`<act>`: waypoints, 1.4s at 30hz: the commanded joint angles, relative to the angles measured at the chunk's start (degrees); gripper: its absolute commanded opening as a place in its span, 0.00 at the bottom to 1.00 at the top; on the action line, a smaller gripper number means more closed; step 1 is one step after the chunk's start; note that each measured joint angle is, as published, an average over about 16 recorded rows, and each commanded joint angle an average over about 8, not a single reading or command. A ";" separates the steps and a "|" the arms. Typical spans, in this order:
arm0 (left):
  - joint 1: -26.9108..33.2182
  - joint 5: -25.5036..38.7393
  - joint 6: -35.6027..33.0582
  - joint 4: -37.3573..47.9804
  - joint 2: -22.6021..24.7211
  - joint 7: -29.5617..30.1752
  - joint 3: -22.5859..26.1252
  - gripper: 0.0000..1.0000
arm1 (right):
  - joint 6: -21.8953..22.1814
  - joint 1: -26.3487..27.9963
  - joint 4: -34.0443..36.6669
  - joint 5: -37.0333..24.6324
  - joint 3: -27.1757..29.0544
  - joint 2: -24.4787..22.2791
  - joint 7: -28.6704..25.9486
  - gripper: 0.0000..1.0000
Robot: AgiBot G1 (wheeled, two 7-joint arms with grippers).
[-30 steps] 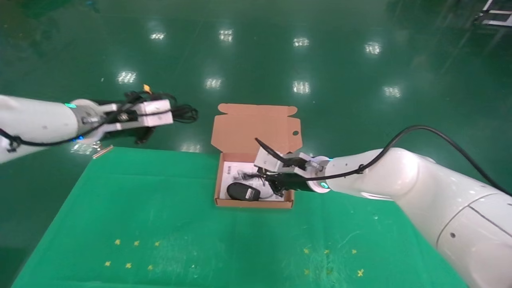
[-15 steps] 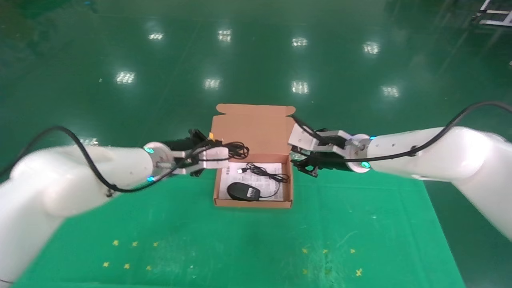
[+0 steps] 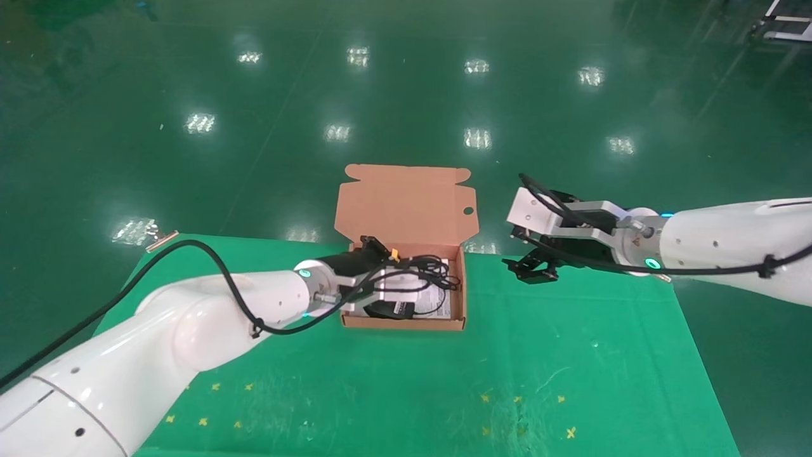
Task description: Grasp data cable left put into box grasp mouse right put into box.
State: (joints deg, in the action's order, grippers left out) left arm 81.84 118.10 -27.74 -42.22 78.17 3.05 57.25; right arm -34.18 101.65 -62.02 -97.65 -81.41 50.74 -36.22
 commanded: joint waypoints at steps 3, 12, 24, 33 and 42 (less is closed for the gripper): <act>0.45 -4.51 1.36 1.15 0.22 -2.14 3.13 0.17 | -0.07 0.73 -4.04 -3.71 -0.61 -2.10 -4.84 1.00; 1.80 -9.56 1.94 2.39 0.40 -3.89 7.08 1.00 | -1.01 1.62 -8.24 -8.40 -1.31 -4.08 -8.77 1.00; 1.64 -10.28 1.44 -0.29 -0.98 -3.28 6.98 1.00 | -1.11 1.78 -7.91 -8.23 -1.32 -3.92 -8.46 1.00; 6.21 -14.05 0.95 -1.18 -1.99 1.77 4.48 1.00 | -4.67 9.22 -10.79 -11.90 -0.54 -5.11 -4.68 1.00; 10.98 -17.11 -0.09 0.64 -2.80 5.11 1.00 1.00 | -12.46 15.71 -13.56 -13.72 -0.79 -4.83 -0.89 1.00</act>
State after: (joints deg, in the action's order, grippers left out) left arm 91.81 100.18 -28.77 -42.40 74.67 7.93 57.79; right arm -46.48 115.80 -75.31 -110.05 -81.04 45.62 -36.97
